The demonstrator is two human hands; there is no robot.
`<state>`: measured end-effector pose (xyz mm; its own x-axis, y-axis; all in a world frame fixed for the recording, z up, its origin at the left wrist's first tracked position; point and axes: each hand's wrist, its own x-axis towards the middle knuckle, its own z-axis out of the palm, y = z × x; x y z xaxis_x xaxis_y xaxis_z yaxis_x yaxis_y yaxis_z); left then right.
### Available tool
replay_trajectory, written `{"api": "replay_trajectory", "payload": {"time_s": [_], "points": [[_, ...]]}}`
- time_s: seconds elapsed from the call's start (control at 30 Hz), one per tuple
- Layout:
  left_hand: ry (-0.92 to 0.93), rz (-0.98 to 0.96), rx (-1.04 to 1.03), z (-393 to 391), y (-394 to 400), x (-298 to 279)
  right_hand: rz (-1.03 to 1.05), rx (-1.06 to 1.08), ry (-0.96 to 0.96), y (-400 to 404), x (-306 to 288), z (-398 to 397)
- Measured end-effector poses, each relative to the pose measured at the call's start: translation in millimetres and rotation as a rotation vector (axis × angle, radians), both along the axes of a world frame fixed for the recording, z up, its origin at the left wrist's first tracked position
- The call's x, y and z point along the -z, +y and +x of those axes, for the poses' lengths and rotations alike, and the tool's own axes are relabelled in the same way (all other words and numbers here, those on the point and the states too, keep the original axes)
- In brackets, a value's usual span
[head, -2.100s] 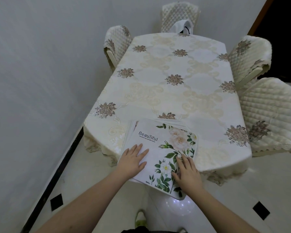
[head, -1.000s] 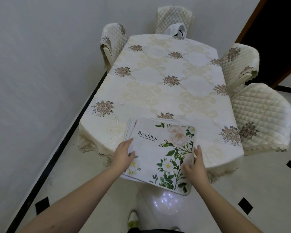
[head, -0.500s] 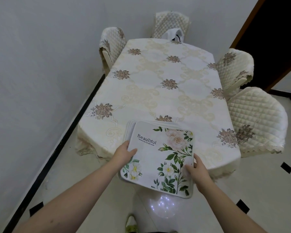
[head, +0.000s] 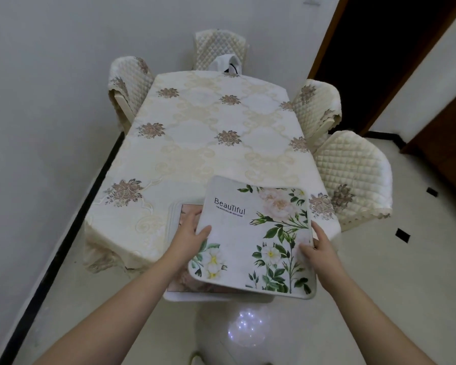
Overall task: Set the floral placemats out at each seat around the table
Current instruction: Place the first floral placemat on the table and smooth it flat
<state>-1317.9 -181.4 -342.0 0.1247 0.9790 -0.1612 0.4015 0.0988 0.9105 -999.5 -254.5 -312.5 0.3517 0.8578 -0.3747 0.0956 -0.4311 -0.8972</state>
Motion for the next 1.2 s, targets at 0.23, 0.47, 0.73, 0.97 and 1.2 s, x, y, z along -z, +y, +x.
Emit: {"api": "replay_trajectory", "payload": {"time_s": [0.23,0.47,0.73,0.97,1.2], "points": [[-0.063,0.041,0.123,52.4,17.2,-23.8,0.105,0.133,0.009,-23.8,-15.2,43.0],[-0.067,0.023,0.22,131.3,15.5,-47.7,0.19,0.32,-0.032,-58.4,-13.9,101.5],[0.026,0.036,0.329,252.4,-10.2,-67.8,0.183,0.461,-0.062,-108.8,-16.9,191.7],[-0.002,0.009,0.34,338.8,-32.6,-81.0,0.197,0.476,-0.011,-148.7,-30.7,282.6],[-0.065,-0.004,0.392,400.6,-41.3,-93.4,0.228,0.517,0.009,-173.7,-42.0,342.9]]}}
